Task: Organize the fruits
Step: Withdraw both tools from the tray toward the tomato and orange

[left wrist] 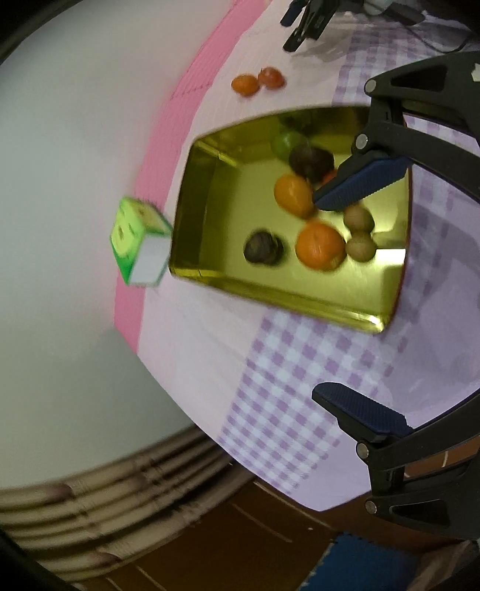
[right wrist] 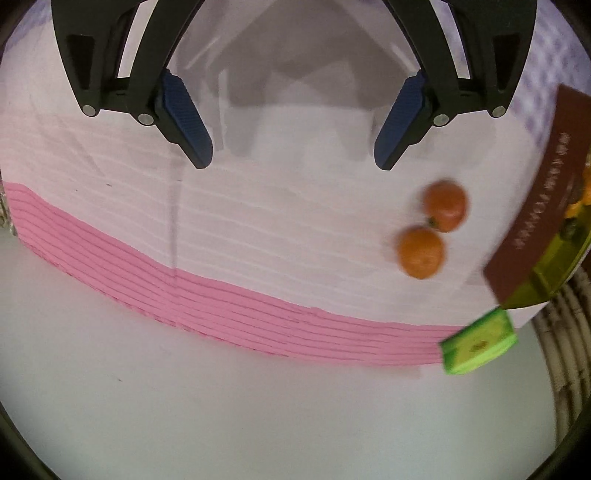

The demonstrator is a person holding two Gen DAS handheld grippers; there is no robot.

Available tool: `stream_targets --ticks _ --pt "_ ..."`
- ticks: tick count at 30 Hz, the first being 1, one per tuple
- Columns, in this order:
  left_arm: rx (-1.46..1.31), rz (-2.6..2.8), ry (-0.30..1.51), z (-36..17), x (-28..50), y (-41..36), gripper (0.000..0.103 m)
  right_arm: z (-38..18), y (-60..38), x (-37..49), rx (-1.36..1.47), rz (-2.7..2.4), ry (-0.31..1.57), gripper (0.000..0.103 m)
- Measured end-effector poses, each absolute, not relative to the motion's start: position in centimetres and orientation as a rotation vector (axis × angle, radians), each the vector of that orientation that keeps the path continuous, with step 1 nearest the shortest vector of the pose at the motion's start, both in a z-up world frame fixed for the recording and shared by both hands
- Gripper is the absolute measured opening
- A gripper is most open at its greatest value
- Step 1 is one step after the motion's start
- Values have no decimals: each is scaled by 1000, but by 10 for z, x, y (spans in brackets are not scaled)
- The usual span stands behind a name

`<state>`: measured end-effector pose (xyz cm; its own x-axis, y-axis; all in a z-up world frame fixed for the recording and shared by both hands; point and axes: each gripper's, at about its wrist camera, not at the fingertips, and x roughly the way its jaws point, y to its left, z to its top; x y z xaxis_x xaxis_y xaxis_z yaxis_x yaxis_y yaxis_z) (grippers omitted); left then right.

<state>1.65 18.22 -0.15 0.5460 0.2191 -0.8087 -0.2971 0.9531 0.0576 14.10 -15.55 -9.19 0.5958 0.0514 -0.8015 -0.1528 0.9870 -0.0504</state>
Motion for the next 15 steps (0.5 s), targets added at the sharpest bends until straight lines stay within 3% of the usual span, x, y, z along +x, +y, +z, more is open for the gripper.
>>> stream_targets --ticks 10,15 --pt "8 126 970 5 55 100 93 -106 -177 157 -103 127 937 103" --pt "47 42 991 -2 70 57 93 -110 -183 159 -64 159 943 103"
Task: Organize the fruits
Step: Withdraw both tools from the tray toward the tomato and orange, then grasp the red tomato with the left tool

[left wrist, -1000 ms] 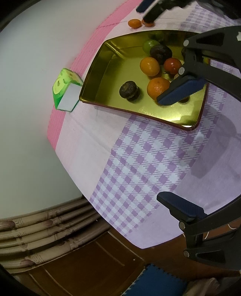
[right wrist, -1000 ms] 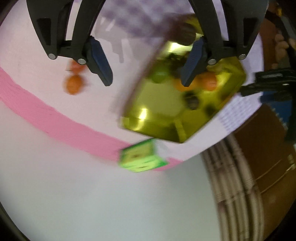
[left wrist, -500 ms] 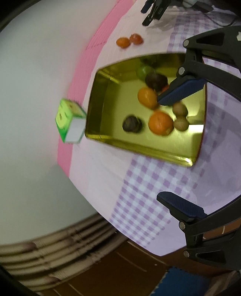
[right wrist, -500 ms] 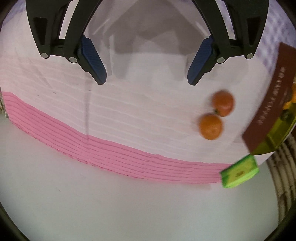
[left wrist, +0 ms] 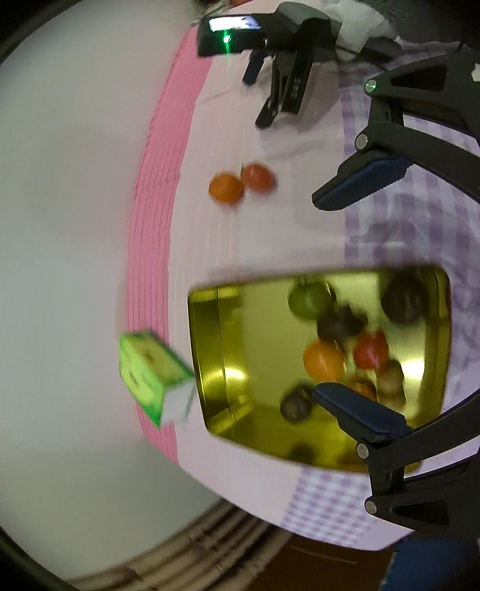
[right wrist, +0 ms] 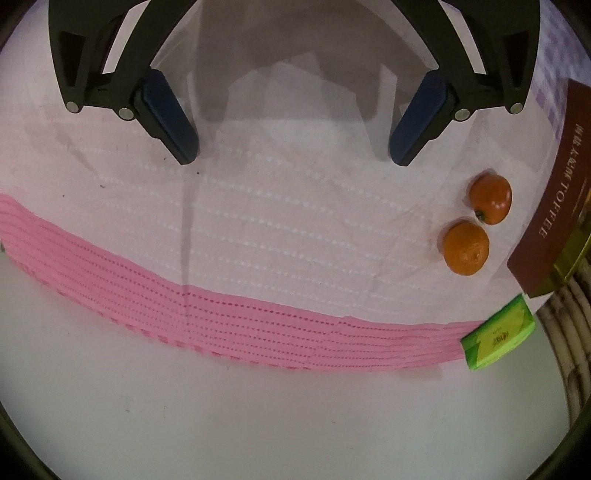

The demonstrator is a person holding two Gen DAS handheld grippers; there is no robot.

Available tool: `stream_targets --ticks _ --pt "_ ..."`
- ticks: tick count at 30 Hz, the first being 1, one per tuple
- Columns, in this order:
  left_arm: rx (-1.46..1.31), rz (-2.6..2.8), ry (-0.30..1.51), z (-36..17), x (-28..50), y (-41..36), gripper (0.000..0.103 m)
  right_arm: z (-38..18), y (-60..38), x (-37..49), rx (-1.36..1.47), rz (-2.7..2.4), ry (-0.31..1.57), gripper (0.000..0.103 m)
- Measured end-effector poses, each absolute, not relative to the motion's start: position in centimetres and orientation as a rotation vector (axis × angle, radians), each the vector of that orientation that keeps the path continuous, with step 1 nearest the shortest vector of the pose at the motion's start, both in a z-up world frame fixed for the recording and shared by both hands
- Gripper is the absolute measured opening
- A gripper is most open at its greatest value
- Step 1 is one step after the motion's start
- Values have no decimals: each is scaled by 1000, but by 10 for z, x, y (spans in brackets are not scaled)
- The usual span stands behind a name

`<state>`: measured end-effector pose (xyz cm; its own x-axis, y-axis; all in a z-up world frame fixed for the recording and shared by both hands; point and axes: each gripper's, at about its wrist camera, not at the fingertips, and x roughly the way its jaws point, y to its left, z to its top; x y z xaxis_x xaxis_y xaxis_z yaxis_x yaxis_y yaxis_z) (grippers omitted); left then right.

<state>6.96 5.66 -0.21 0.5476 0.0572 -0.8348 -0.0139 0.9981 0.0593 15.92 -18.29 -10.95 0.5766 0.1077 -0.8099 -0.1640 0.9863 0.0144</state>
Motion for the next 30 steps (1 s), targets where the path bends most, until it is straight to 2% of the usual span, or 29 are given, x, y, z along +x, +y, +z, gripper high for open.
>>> stream_targets --ticks 16,18,20,23,30 --pt "70 -115 1044 -33 120 -14 92 -110 -184 162 -65 162 942 103" --pt "78 -126 1049 -38 127 -20 88 -111 -184 161 -65 161 943 103" --pt "81 -135 1060 -42 135 -24 79 -111 -185 161 -65 162 941 103" --pt "80 -154 1072 -48 145 -29 71 -112 -185 161 -65 161 941 103" --pt "86 -179 1108 -61 162 -35 58 -111 -185 162 -65 161 942 103"
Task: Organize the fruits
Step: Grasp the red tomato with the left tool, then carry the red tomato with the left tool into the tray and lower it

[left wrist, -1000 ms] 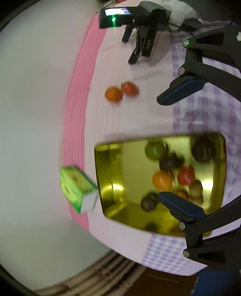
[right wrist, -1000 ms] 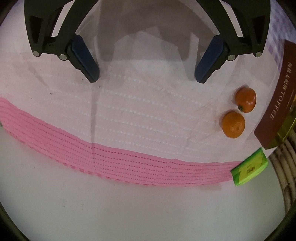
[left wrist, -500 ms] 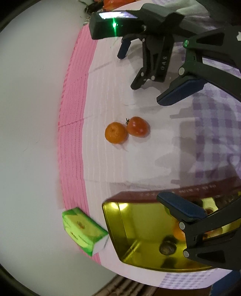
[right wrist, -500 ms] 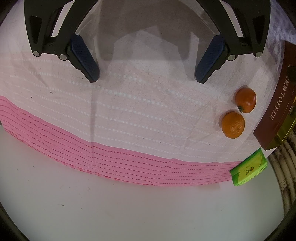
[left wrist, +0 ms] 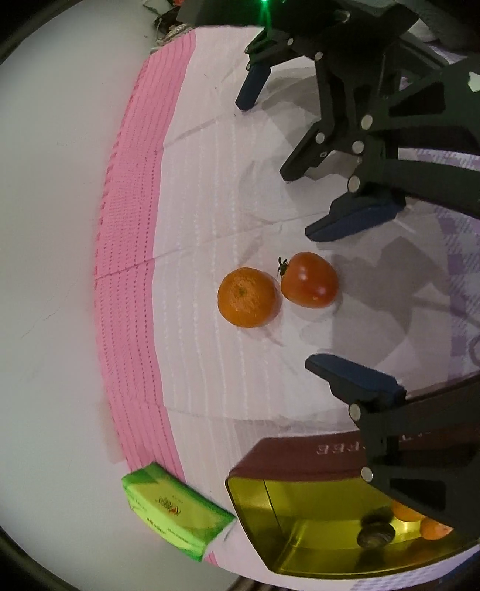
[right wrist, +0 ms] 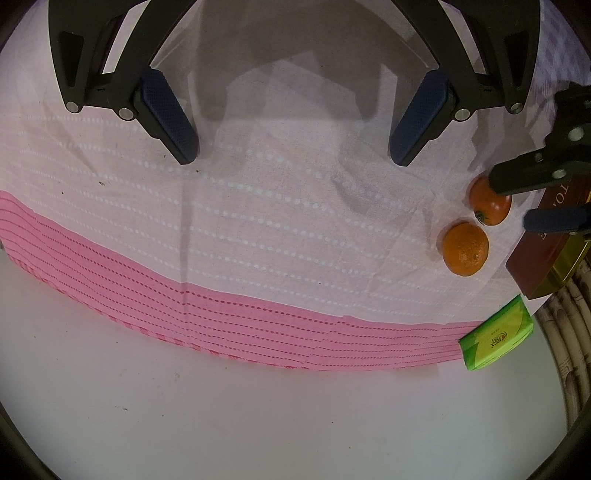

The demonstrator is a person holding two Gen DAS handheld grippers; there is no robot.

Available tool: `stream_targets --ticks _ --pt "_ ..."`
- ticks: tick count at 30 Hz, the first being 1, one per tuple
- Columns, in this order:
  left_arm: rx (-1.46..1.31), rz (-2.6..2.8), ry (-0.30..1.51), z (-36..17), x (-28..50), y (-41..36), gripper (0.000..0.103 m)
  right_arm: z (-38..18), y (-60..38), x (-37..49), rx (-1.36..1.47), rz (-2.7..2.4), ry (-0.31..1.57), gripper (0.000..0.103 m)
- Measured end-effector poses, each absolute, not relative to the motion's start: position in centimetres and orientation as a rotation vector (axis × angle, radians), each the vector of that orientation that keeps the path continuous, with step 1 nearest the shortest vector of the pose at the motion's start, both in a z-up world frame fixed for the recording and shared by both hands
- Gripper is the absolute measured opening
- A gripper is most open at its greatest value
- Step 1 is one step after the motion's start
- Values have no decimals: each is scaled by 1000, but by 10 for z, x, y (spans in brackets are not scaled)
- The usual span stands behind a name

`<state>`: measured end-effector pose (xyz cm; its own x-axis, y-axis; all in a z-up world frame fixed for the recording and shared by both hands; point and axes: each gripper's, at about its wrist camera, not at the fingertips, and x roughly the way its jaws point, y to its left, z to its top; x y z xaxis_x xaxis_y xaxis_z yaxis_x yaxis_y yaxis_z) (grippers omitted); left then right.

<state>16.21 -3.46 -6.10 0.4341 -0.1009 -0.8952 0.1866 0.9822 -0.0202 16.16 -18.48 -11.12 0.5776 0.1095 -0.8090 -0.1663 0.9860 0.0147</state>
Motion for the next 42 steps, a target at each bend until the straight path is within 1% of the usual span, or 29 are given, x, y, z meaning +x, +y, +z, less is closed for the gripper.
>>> stream_targets --ticks 1,3,6,8,10,22,31,42 --pt "84 -179 1112 -63 164 -35 57 -112 -185 161 -65 161 941 103" --pt "81 -184 1124 -66 166 -36 52 -111 -185 162 -65 161 941 103" --pt "80 -187 1133 -70 169 -38 51 -111 -185 162 -65 161 941 103" --pt "85 -192 1142 -72 170 -40 36 -111 -185 162 -65 161 941 103" --pt "82 -197 1148 -73 170 -41 29 -111 -184 162 -65 161 942 103" --pt "71 -192 1128 -64 149 -34 29 -111 -185 161 -65 161 942 103" --pt "35 -191 1082 -36 125 -20 29 -111 -184 162 -66 161 942 103" --pt "-16 -59 1012 3 89 39 29 -111 -184 162 -66 160 942 103"
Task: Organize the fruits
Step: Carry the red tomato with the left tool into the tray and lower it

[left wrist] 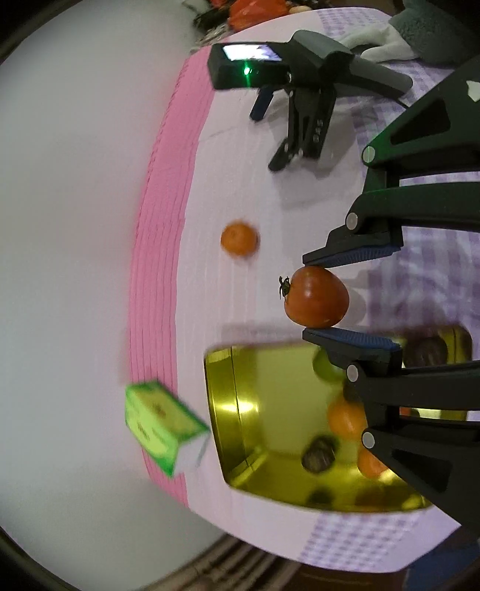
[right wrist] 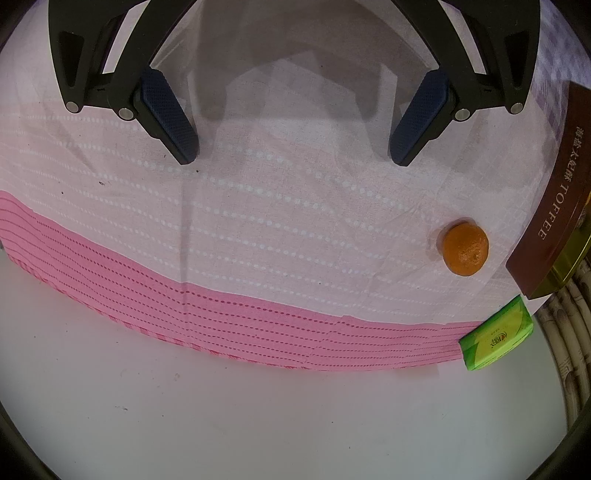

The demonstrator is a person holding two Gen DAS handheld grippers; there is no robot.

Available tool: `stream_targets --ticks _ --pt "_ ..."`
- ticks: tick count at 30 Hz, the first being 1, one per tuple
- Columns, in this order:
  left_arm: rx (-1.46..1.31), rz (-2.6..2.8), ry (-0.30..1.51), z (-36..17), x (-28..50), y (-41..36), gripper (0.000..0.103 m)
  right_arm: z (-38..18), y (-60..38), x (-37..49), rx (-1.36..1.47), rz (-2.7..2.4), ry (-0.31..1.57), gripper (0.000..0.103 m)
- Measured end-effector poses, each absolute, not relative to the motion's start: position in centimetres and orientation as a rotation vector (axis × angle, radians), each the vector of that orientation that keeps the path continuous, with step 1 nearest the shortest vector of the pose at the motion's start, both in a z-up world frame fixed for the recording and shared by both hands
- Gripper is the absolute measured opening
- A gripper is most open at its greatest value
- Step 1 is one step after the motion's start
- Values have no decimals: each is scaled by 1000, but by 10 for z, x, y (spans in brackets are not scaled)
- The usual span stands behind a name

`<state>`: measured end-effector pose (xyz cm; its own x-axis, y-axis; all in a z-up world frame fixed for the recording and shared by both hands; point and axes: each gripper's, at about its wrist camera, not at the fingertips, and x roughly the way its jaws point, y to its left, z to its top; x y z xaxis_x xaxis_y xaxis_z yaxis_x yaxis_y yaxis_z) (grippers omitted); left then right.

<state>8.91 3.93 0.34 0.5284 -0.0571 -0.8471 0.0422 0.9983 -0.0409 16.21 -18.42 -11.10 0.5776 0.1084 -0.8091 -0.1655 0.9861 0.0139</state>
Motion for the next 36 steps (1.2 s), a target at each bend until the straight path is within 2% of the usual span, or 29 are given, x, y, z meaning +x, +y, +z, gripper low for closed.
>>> stream_targets --ticks 11,36 --pt "-79 79 1032 -2 70 104 29 -110 -184 162 -66 160 942 103" --pt "-143 231 1099 -23 49 177 29 -111 -183 162 -66 160 942 103"
